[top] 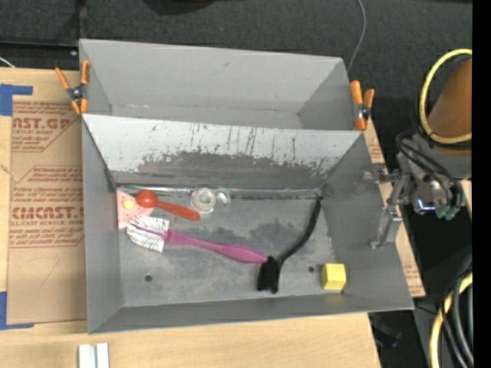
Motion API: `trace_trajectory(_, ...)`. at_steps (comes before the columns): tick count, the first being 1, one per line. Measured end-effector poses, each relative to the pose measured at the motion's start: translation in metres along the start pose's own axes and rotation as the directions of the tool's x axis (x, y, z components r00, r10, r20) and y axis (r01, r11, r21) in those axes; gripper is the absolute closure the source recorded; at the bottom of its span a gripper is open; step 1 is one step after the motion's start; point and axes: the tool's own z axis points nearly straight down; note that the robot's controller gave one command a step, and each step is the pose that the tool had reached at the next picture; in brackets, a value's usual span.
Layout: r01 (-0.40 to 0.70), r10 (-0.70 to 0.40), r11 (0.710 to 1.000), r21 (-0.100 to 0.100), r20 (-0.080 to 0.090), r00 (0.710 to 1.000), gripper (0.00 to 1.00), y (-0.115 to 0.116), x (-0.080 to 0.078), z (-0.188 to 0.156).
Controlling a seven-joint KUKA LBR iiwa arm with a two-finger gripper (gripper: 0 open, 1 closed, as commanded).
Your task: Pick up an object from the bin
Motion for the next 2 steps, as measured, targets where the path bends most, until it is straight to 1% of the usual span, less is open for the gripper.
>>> trace_trajectory(1, 0.000, 0.000, 1.000, 0.000, 0.000, 1.000, 0.00, 0.000, 0.000, 0.000)
trace_trajectory(2, -0.130, 0.130, 0.991, -0.001, 0.000, 0.991, 0.00, 0.013, 0.014, 0.065)
